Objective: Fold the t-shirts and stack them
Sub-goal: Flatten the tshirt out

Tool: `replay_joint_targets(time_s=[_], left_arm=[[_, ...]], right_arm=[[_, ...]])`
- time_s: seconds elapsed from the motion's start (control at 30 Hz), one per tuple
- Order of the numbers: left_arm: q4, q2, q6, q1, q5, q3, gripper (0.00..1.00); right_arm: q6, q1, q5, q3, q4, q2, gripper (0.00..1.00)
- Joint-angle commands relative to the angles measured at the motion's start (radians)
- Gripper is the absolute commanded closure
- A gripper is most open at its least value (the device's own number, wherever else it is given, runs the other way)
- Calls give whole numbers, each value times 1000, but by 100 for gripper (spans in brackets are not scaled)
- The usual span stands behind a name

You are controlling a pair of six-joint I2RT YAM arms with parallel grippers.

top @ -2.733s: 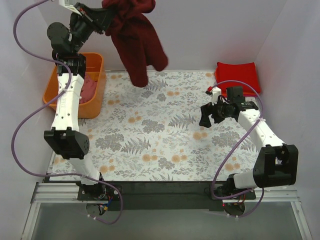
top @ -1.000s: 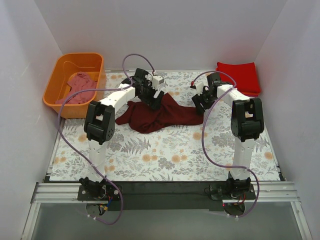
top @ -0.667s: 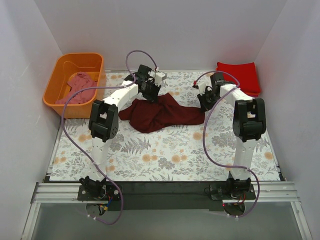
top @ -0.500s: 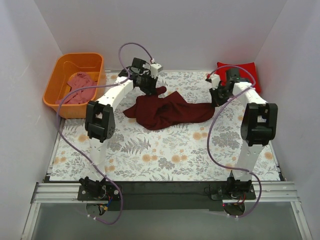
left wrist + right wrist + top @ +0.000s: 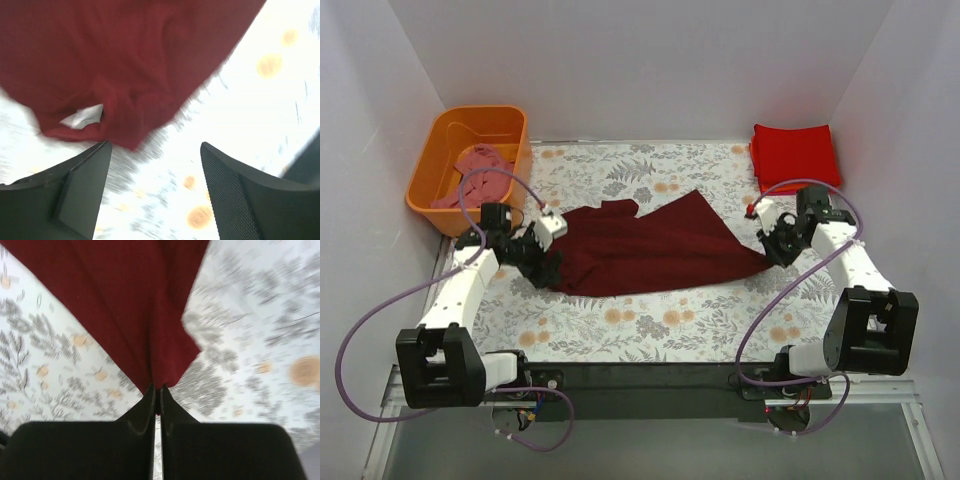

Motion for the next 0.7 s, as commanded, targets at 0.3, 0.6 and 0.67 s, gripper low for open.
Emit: replay_joint_targets(time_s=[0.3,0.6,0.67], left_arm=[[59,115,-224,37,63,81,32],[146,433,-381,-5,-52,414,33],[161,535,-410,-61,-69,513,32]], right_arm=[[-88,-4,24,-138,-62,-14,99],[-90,-9,41,-143,-55,20,99],[-78,-9,33,-135,-56,35,99]])
